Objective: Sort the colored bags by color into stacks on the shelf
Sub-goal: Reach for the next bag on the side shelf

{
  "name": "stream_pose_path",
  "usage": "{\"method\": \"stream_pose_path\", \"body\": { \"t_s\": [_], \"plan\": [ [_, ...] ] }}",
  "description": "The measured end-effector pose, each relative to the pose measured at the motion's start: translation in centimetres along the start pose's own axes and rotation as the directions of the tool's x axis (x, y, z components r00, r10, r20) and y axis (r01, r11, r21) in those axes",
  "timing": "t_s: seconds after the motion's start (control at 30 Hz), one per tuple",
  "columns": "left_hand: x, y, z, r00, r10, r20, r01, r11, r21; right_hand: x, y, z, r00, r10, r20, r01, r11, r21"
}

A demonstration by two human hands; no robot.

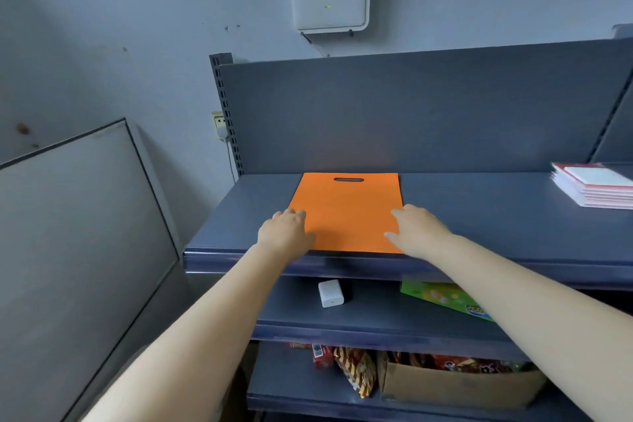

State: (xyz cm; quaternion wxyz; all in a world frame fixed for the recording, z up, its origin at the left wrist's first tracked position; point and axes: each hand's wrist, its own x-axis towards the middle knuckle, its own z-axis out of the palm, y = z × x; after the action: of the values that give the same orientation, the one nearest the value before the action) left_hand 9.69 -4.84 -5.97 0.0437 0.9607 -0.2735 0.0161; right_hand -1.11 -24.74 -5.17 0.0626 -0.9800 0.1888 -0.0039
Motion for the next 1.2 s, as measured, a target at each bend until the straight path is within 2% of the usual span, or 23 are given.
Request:
{"method": "stream_pose_path", "body": {
  "t_s": [0.27, 0.47, 0.6, 0.67, 0.73, 0.8, 0.83, 0.9, 1.07, 1.2],
  "plan": [
    [3.8, -1.9, 3.2, 1.0, 0.015, 0.015, -0.013, 0.99, -0.142, 4.3, 1.3, 2.2, 0.972, 0.232, 0.029, -0.232, 0.944, 0.235],
    [4.0, -2.3, 4.3, 0.995, 0.064, -0.082, -0.079, 0.977, -0.196, 5.9, 1.8, 2.8, 0.93, 0.366, -0.02, -0.319, 0.834, 0.449],
    [4.1, -2.2, 4.6, 0.99, 0.086, -0.111, -0.109, 0.971, -0.212, 6.5, 2.3, 3.0, 0.916, 0.401, 0.015, -0.34, 0.755, 0.561],
    [4.2, -1.9, 4.7, 0.986, 0.113, -0.119, -0.135, 0.971, -0.198, 6.7, 2.8, 3.0, 0.902, 0.432, 0.018, -0.334, 0.668, 0.665],
    [4.3, -1.8, 4.8, 0.981, 0.145, -0.126, -0.169, 0.965, -0.201, 6.9, 3.2, 2.7, 0.875, 0.482, 0.043, -0.322, 0.514, 0.795],
    [4.5, -1.7, 4.9, 0.978, 0.166, -0.128, -0.191, 0.958, -0.214, 6.9, 3.6, 2.8, 0.878, 0.462, 0.126, -0.316, 0.362, 0.877],
    [4.6, -1.6, 4.9, 0.977, 0.171, -0.126, -0.197, 0.954, -0.227, 6.9, 3.7, 2.9, 0.889, 0.431, 0.156, -0.317, 0.332, 0.889],
    [4.8, -1.7, 4.8, 0.981, 0.153, -0.121, -0.18, 0.946, -0.27, 6.7, 3.9, 3.1, 0.909, 0.391, 0.145, -0.302, 0.378, 0.875],
    [6.0, -2.6, 4.2, 0.994, -0.024, -0.108, -0.008, 0.957, -0.289, 6.4, 5.2, 3.2, 0.894, 0.442, -0.076, -0.217, 0.575, 0.789],
    [7.0, -3.0, 4.0, 0.986, -0.152, -0.062, 0.123, 0.936, -0.33, 6.2, 5.9, 3.4, 0.9, 0.406, -0.159, -0.167, 0.658, 0.734]
  ]
}}
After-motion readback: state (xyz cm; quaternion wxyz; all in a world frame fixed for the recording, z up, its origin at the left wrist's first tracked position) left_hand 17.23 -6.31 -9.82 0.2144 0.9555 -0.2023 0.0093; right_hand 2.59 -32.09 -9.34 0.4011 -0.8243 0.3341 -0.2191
